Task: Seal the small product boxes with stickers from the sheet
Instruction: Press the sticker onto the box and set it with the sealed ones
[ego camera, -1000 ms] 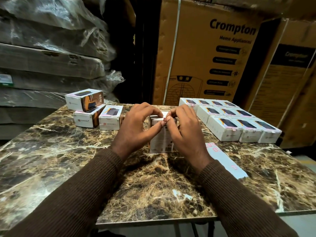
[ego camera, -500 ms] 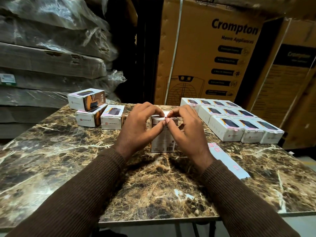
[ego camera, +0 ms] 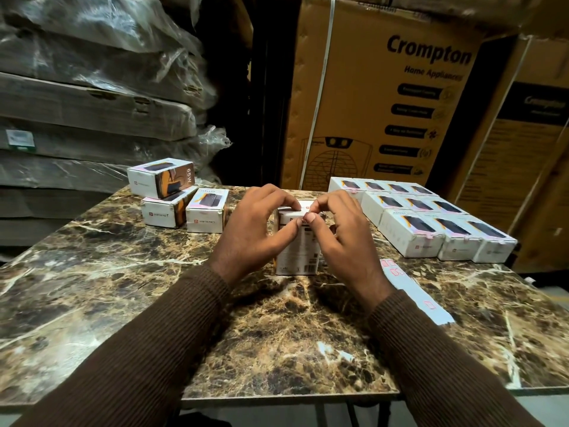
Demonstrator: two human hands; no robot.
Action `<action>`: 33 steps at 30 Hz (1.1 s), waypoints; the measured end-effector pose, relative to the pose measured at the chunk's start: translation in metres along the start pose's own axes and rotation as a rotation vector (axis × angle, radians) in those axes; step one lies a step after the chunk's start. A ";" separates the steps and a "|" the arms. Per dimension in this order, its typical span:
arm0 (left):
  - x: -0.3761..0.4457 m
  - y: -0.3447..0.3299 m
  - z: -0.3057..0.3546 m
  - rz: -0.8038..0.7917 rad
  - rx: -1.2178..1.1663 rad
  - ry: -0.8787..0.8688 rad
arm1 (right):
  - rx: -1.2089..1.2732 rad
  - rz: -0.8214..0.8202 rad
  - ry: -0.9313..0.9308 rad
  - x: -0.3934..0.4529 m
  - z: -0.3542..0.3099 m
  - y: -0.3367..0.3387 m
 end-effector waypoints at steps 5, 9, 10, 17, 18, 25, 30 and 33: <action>-0.001 0.001 0.002 0.002 -0.013 -0.009 | -0.093 -0.042 0.043 0.001 -0.006 -0.001; -0.001 0.001 0.003 0.005 -0.023 -0.014 | -0.158 -0.058 0.066 0.001 -0.010 -0.001; -0.001 0.001 0.003 0.007 -0.020 -0.013 | -0.170 -0.060 0.069 0.001 -0.011 -0.001; 0.000 0.000 0.003 0.025 0.000 -0.021 | -0.169 -0.048 0.065 0.001 -0.012 0.001; 0.000 0.001 0.004 0.029 -0.001 -0.025 | -0.160 -0.041 0.065 0.001 -0.012 0.001; 0.000 0.000 0.004 0.028 -0.008 -0.024 | -0.105 0.001 0.034 0.002 -0.010 0.002; 0.000 0.000 0.003 0.034 -0.008 -0.018 | 0.013 0.062 -0.027 0.002 -0.002 0.002; 0.001 0.000 0.001 0.041 -0.012 -0.008 | 0.049 0.080 -0.038 0.001 -0.002 0.005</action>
Point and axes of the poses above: each hand's wrist, its own x-axis towards the middle knuckle, its own y-axis out of the back of the hand, z = x × y, the point moved 10 cm from there along x, towards the middle knuckle, and after that the axes turned 14 degrees about y, right-handed, at the moved point
